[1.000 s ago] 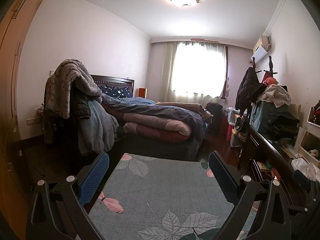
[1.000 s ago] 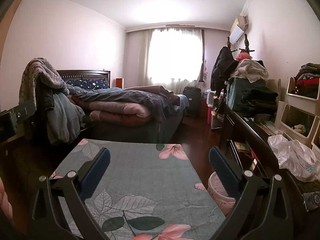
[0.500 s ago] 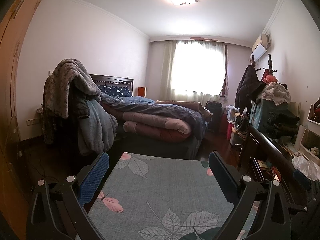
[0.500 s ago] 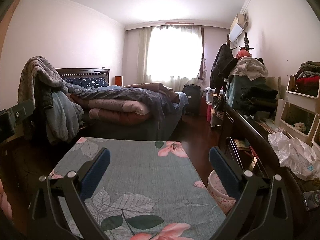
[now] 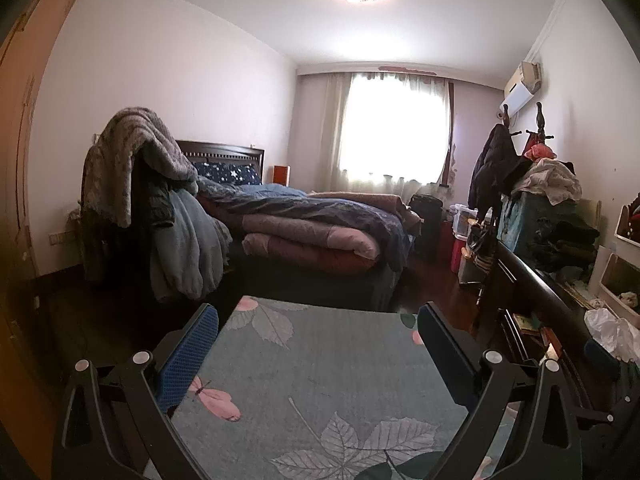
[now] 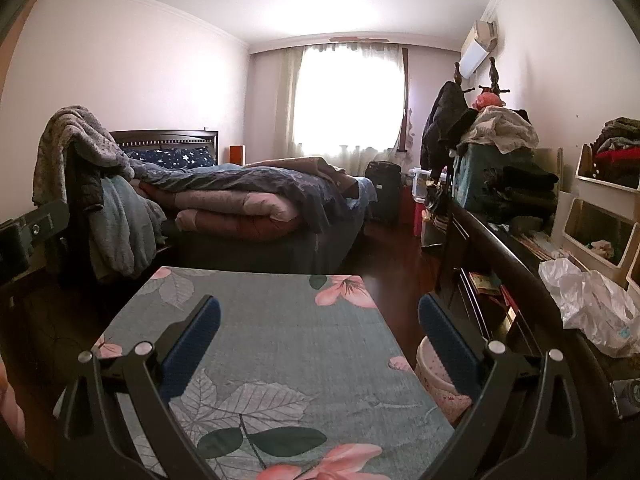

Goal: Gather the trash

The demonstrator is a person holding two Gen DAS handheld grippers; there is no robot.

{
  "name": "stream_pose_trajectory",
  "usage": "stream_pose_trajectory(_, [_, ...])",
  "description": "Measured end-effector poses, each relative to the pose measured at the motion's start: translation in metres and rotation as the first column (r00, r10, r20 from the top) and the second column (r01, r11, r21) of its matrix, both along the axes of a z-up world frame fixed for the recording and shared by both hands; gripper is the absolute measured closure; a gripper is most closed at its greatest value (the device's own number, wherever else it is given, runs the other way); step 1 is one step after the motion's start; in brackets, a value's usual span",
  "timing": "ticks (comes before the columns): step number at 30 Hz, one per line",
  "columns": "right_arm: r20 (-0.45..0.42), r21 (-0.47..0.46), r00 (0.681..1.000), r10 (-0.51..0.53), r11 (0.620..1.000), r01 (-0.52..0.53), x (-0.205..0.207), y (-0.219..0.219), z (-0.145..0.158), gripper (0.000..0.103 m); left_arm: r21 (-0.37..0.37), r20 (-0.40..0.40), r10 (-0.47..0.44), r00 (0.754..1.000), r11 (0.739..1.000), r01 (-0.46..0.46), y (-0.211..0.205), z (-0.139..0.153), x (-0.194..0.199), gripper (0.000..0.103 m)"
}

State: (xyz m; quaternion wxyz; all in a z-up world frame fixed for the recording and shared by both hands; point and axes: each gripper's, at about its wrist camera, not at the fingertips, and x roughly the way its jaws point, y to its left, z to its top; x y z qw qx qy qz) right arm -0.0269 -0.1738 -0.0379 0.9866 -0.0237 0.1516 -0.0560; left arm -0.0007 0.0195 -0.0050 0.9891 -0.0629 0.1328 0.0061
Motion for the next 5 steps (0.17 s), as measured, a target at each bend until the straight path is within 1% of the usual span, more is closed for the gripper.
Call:
stream_pose_trajectory(3, [0.000, 0.001, 1.000, -0.001, 1.000, 0.001, 0.0005, -0.0010, -0.0003, 0.003, -0.020, -0.012, -0.007, 1.000, 1.000, 0.006, 0.0034, -0.0022, 0.0034, 0.004])
stream_pose_trajectory(5, [-0.001, 0.000, 1.000, 0.001, 1.000, -0.001, 0.0006, -0.0013, -0.0001, 0.003, -0.011, -0.010, 0.000, 1.000, 1.000, 0.000, 0.0022, -0.0028, 0.0036, 0.004])
